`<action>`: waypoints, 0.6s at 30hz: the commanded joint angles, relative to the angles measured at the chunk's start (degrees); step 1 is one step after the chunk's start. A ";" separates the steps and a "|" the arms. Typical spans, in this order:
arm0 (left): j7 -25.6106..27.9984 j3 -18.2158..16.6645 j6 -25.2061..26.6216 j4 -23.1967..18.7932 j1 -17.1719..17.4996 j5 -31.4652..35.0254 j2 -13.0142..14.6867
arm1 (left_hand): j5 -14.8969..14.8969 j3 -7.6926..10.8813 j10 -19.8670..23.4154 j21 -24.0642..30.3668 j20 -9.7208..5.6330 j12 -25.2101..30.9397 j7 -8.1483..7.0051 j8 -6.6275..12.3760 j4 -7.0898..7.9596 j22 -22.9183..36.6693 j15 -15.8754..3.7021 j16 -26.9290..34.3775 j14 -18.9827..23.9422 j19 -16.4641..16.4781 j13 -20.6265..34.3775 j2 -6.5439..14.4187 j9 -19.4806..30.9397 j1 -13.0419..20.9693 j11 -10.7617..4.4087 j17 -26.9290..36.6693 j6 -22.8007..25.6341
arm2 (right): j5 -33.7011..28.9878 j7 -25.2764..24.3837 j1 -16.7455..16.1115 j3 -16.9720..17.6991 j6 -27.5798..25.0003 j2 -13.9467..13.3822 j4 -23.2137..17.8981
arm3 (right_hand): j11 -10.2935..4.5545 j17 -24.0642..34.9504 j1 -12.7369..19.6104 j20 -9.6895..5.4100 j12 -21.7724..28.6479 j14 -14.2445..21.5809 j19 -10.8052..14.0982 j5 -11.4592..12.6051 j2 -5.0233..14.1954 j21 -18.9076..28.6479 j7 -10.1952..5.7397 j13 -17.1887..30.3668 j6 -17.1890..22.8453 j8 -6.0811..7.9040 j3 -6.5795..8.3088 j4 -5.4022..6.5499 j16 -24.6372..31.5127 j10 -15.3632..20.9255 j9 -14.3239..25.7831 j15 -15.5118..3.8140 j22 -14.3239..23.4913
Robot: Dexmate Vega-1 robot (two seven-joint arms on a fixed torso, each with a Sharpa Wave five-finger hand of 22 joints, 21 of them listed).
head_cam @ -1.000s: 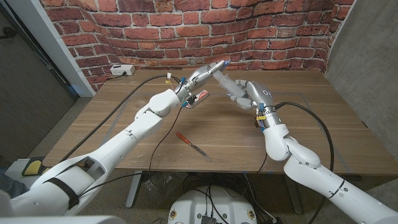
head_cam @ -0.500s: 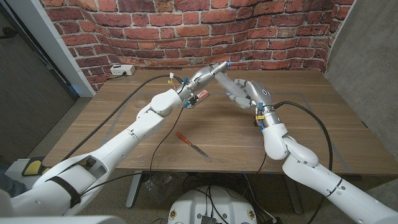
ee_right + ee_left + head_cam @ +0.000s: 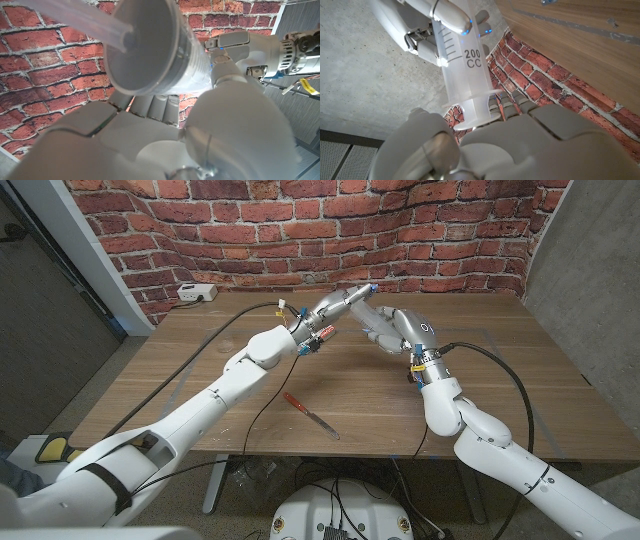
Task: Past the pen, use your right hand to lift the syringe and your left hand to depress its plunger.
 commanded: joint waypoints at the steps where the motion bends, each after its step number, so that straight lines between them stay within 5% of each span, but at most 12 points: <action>1: -0.26 1.35 0.53 -0.16 -0.35 1.33 -0.56 | 0.17 -0.48 -0.19 0.58 -0.18 0.54 -0.16 0.20 -0.16 0.13 -0.22 0.34 -0.26 -0.03 0.11 0.30 0.08 0.20 0.21 0.07 -0.02 | 0.28 0.15 -0.18 0.24 0.36 -0.30 -0.03 | -3.75 0.22 9.30 -4.42 0.14 1.04 0.23 0.28 9.86 0.47 -8.24 0.29 8.65 0.22 4.56 4.17 0.23 3.79 0.01 -3.20 -0.01; 18: 0.05 1.83 1.32 -0.56 -0.40 2.22 -0.57 | 0.21 -0.64 -0.42 0.62 0.02 0.57 -0.24 0.21 -0.14 0.14 -0.16 0.37 -0.40 -0.40 0.11 0.37 0.09 0.19 0.23 0.07 -0.20 | 1.09 -0.77 -1.19 1.03 0.76 -0.26 -0.01 | -3.82 0.23 9.32 -4.42 0.14 0.99 0.05 0.29 9.85 0.85 -8.18 0.29 8.68 0.17 4.56 4.13 0.22 3.86 0.05 -3.23 -0.08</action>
